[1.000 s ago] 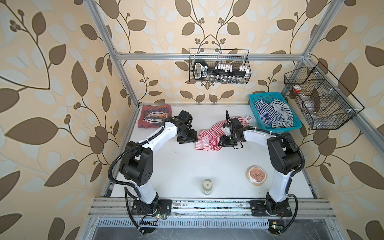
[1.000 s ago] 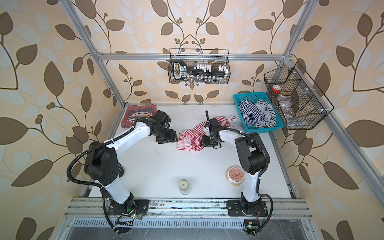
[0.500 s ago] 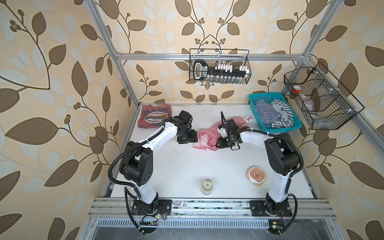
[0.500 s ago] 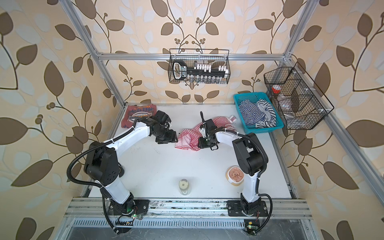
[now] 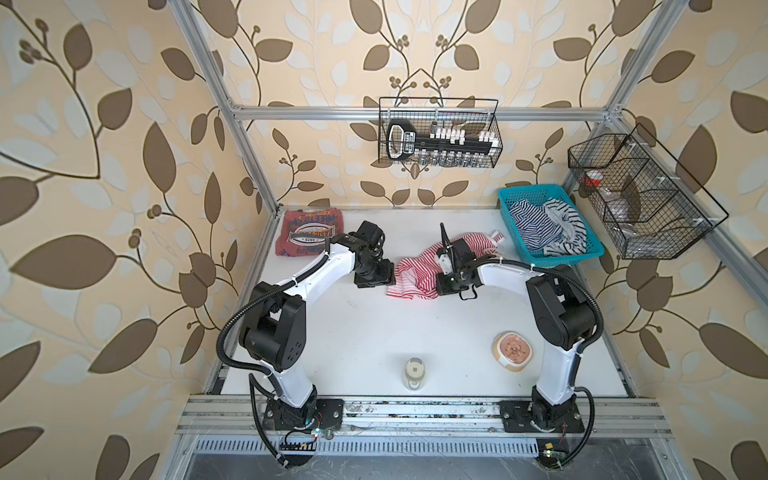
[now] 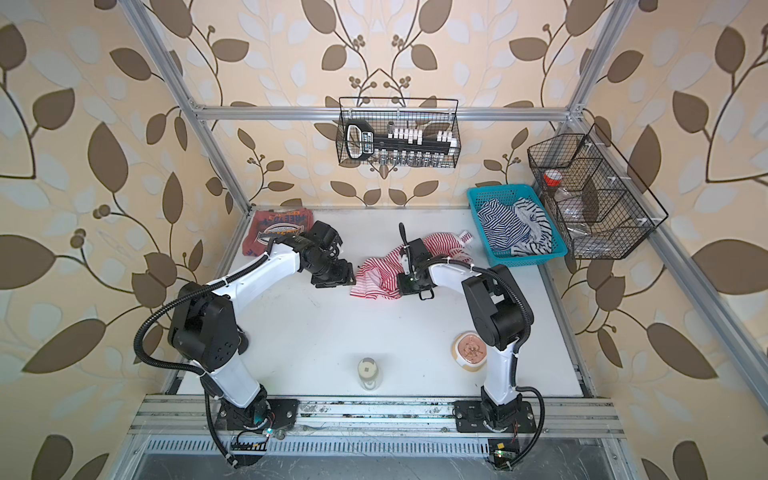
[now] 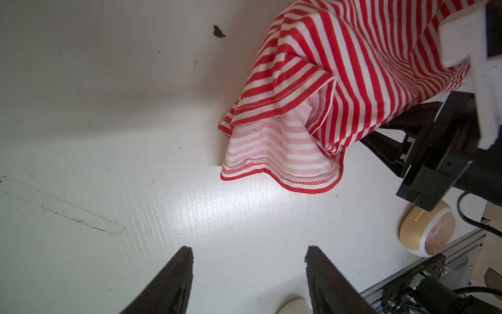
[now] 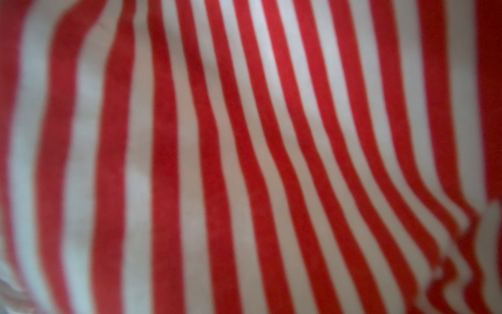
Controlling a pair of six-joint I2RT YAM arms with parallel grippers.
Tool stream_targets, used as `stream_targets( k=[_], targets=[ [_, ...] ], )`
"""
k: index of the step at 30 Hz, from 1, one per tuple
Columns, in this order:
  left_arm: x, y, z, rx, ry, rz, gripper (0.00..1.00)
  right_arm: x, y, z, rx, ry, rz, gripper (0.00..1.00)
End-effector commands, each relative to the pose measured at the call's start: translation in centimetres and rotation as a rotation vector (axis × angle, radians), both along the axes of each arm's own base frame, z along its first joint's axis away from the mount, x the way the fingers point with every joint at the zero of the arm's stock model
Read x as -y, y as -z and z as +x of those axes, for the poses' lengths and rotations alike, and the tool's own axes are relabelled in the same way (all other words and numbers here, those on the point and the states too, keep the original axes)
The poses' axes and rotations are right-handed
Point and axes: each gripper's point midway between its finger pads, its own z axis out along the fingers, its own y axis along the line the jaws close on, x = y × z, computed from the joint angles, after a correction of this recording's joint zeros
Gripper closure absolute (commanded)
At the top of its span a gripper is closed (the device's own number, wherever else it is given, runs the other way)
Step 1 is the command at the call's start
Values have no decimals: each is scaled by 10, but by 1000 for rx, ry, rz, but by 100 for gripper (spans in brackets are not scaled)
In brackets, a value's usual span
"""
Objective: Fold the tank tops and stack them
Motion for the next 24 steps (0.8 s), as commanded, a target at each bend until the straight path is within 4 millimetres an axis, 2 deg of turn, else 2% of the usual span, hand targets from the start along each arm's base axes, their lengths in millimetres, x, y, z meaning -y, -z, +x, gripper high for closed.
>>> stream_targets(
  k=[1, 3, 5, 10, 12, 14, 17, 20, 24],
  targets=[
    [-5, -6, -2, 9, 7, 16, 32, 15, 15, -33, -111, -18, -82, 100],
    [-8, -9, -1, 18, 5, 30, 32, 12, -11, -34, -79, -33, -46, 100],
    [-12, -13, 1, 34, -4, 48, 31, 8, -47, -36, -30, -47, 0, 100],
    [-16, -26, 7, 75, -20, 64, 31, 0, -150, -35, 157, -65, 129, 100],
    [-15, -34, 9, 95, -20, 52, 31, 0, -181, -34, 215, -59, 166, 100],
    [-13, -42, 10, 111, -21, 37, 31, 3, -200, -33, 244, -42, 197, 100],
    [-11, -49, 8, 123, -23, 12, 30, 8, -216, -27, 251, -10, 264, 100],
    [-7, -49, 2, 114, -27, -22, 30, 15, -217, -18, 242, 30, 312, 100],
    [2, -40, -12, 81, -14, -74, 30, 21, -205, 4, 221, 81, 346, 100]
  ],
)
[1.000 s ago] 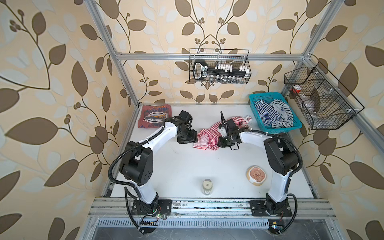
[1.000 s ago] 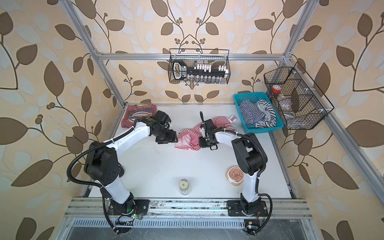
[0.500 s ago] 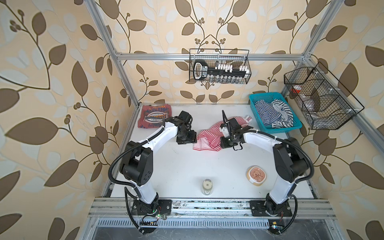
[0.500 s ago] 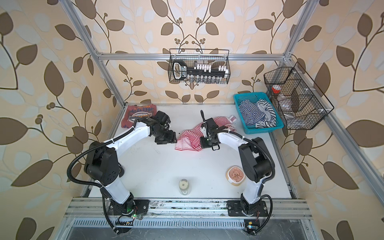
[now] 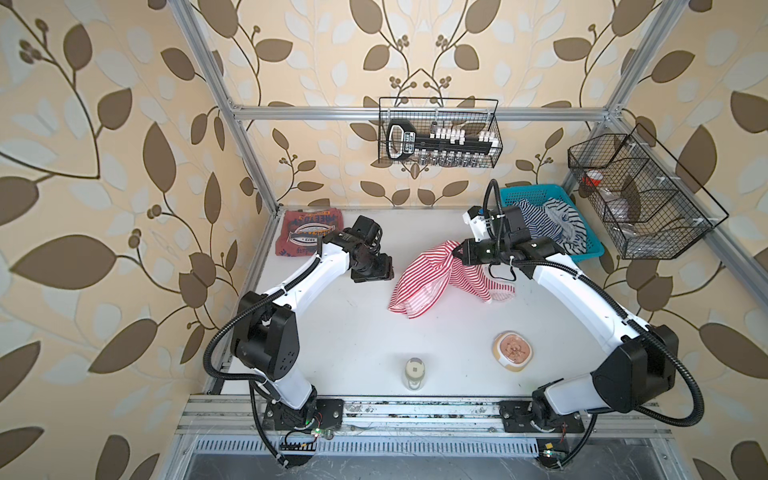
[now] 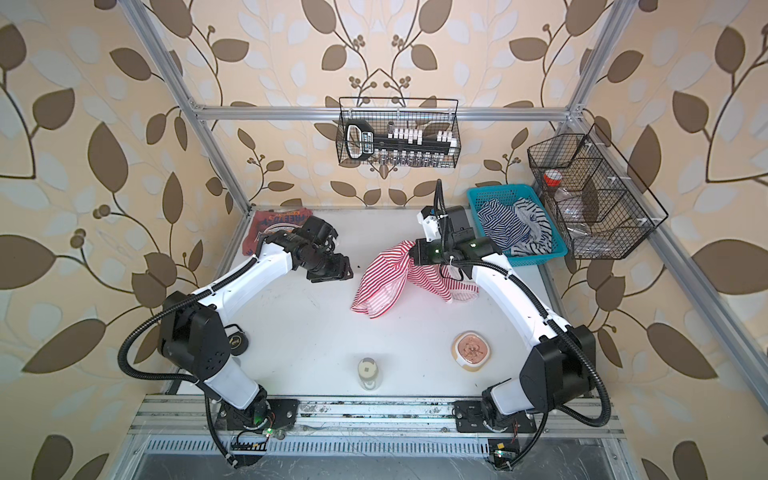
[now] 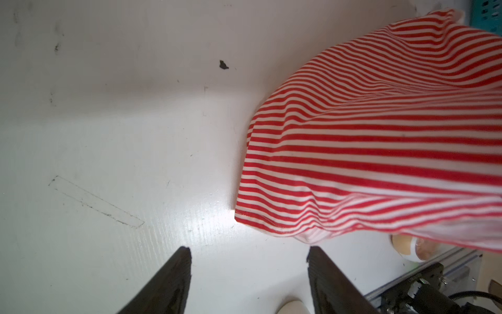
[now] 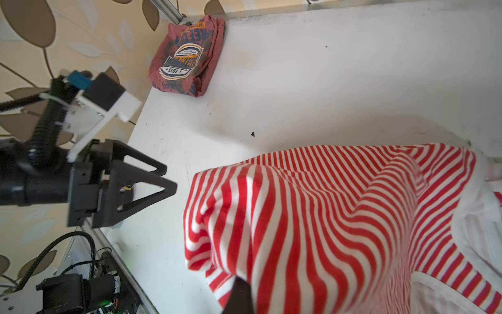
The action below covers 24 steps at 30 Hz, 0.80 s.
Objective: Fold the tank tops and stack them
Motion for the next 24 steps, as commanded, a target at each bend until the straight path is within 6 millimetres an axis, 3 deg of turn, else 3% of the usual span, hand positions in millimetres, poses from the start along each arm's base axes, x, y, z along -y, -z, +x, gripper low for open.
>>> stream_targets(
  k=[1, 7, 10, 13, 18, 24],
  targets=[
    [9, -3, -16, -16, 15, -63, 30, -4, 11, 19, -39, 12, 75, 100],
    [4, 26, -28, -83, 4, -5, 30, 1, 43, 85, -105, 94, 106, 100],
    [-1, 42, -25, -113, -32, 38, 30, 12, 62, 116, -143, 154, 122, 100],
    [2, 54, -17, -135, -68, 32, 30, 29, 67, 139, -140, 224, 140, 100],
    [20, 58, 2, -131, -82, -29, 30, 61, 69, 162, -131, 312, 190, 100],
    [34, 71, 31, -126, -111, -45, 31, 81, 94, 172, -206, 323, 220, 100]
  ],
)
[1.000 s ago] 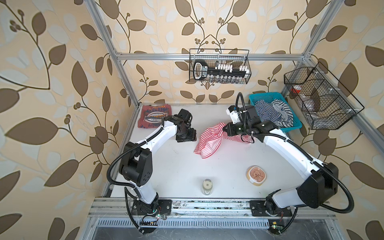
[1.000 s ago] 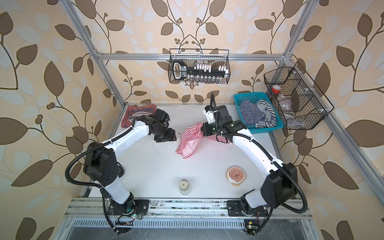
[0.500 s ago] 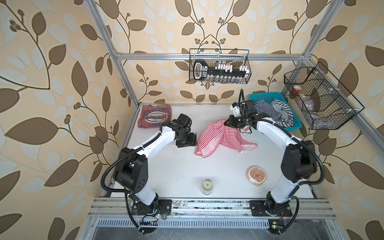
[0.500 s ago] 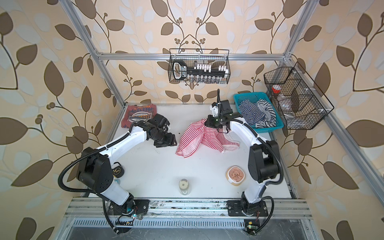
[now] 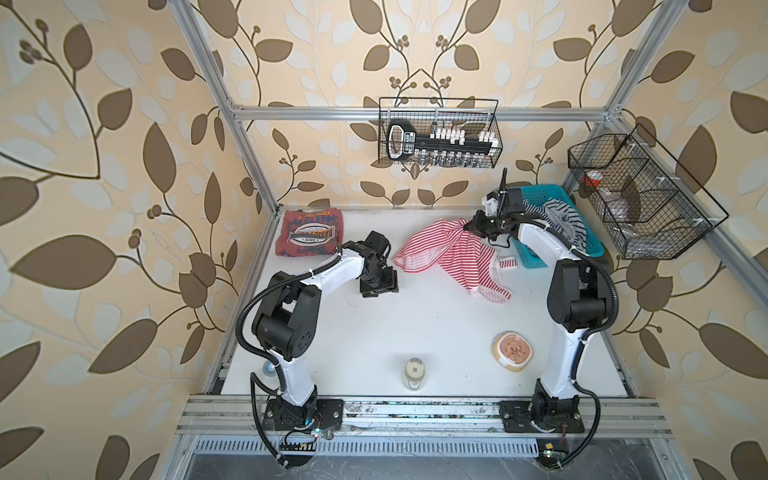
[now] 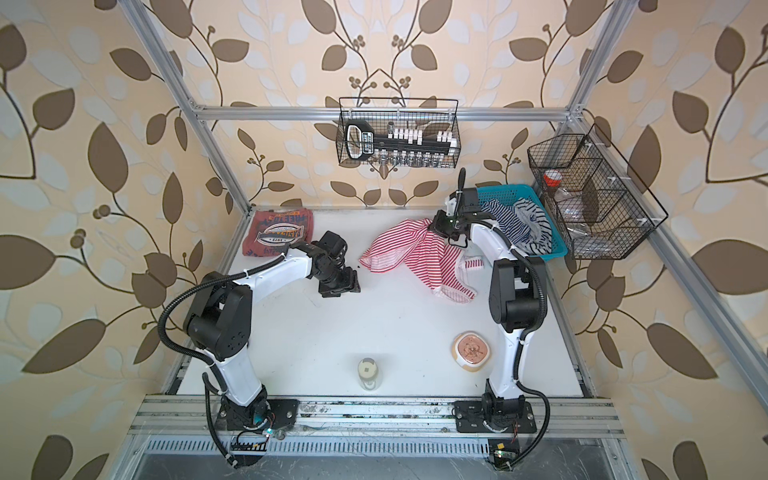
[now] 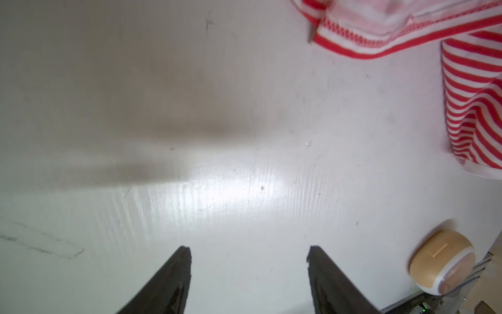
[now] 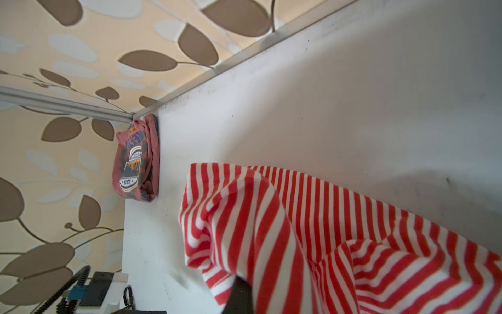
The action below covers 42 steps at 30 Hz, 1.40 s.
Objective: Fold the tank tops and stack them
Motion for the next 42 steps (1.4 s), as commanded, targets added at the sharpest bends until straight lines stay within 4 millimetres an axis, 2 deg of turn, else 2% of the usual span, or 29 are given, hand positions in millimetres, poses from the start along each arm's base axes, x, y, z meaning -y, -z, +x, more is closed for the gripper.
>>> stream_targets(
  k=[1, 6, 10, 17, 20, 23, 26, 34, 42],
  targets=[
    [16, -10, 29, 66, -44, -41, 30, -1, 20, 3, -53, -21, 44, 100],
    [23, 1, 71, 89, -187, -90, 32, 4, 45, -4, -105, -42, 41, 100],
    [16, 9, 105, 104, -319, -118, 33, 3, 57, -10, -130, -60, 45, 100],
    [-3, 13, 144, 160, -441, -80, 33, 3, 59, -14, -132, -81, 52, 100],
    [-4, 14, 155, 176, -458, -82, 33, 4, 60, -16, -136, -85, 59, 100],
    [4, 22, 163, 157, -445, -98, 33, 6, 60, -17, -135, -84, 66, 100],
    [10, 30, 166, 140, -437, -119, 33, 8, 60, -18, -133, -81, 78, 100],
    [16, 32, 169, 155, -437, -151, 34, 14, 59, -18, -125, -69, 96, 100],
    [13, 7, 183, 237, -487, -176, 34, 14, 65, -22, -139, -74, 97, 100]
  ],
)
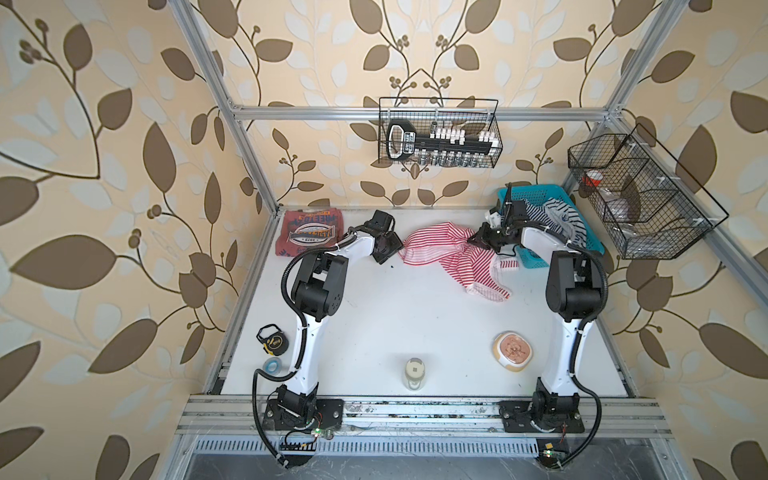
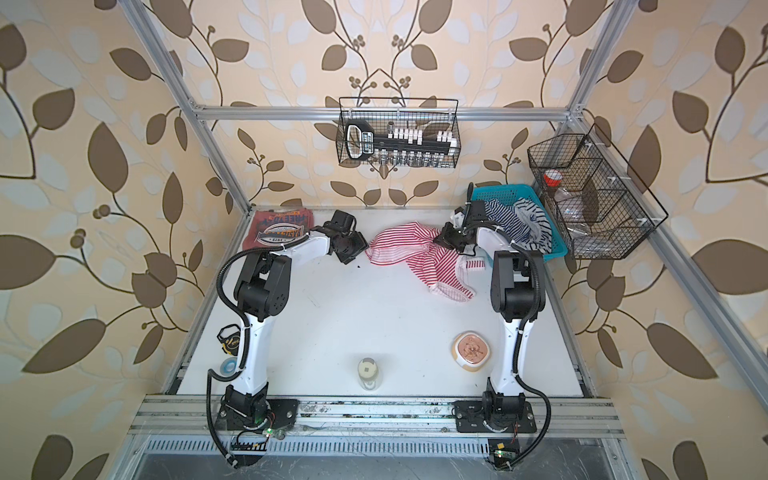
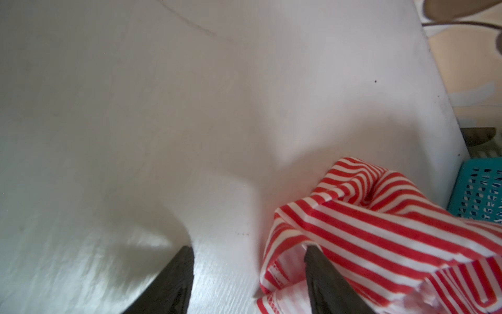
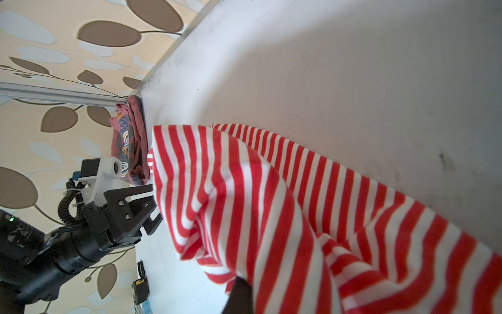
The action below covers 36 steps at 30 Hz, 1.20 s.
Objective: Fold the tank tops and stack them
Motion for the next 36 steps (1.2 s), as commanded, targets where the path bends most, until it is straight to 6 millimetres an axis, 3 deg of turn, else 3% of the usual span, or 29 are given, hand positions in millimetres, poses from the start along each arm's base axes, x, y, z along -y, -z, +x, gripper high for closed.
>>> stream_targets(
  k=[1, 15, 22, 28, 31, 33, 36],
  targets=[
    [3, -18, 9, 50, -42, -30, 35, -2, 5, -7, -11, -16, 10, 100],
    [6, -42, 12, 111, -120, -140, 45, -1, 5, -7, -11, -14, 17, 100],
    [21, -28, 25, 86, -92, -165, 49, -2, 7, -9, -14, -14, 24, 100],
    [30, -10, 28, 62, -81, -187, 70, -4, 6, -12, -13, -25, 36, 100],
    [39, -4, 30, 50, -58, -207, 85, -6, 2, -16, -8, -35, 41, 100],
    [44, -2, 29, 42, -42, -211, 100, -7, -2, -18, -1, -43, 43, 100],
    [42, -8, 26, 48, -24, -206, 100, -7, -15, -21, 20, -55, 37, 100]
  ],
)
